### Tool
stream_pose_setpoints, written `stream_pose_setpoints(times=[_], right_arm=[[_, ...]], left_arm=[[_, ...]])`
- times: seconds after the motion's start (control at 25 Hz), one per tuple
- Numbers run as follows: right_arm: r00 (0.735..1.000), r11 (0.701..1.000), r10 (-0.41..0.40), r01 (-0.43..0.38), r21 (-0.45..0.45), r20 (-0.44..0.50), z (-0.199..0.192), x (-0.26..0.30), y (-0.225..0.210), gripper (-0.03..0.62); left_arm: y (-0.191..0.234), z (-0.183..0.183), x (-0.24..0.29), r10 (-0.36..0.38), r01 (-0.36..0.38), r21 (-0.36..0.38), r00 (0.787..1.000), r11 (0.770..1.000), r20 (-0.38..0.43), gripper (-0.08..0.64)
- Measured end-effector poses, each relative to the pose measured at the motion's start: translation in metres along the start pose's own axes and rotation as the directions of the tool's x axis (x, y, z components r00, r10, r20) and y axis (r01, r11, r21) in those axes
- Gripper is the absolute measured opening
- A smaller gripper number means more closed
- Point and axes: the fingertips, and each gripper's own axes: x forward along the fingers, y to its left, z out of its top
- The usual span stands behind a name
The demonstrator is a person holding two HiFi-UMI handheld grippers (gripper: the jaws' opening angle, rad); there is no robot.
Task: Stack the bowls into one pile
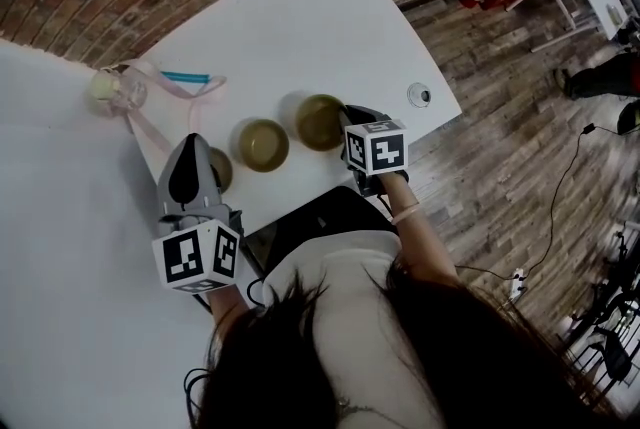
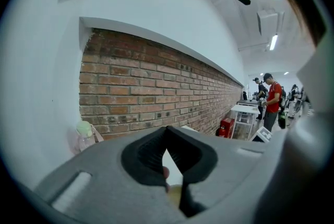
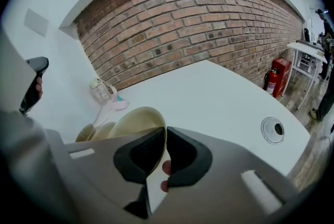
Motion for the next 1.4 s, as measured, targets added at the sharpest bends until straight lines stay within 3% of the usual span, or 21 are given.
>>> stream_pose_setpoints(times=[0.68,1.4], right_arm=[[1.000,1.000,0.016,-0.016,-0.027,0.015,0.011,-0.010,0.042,0.021],[0.995,0.992,0.095,-0.096,-0.082,-0.015,0.010,0.005,0.092,0.021]], left_arm=[[0.030,0.007,-0.029,0.024,-0.024,-0.022,0.999,0.999,0.021,0.002],[0.067,0.006,-0.054,0.091,-0.088,-0.058,0.995,0.994,0.044,0.001]])
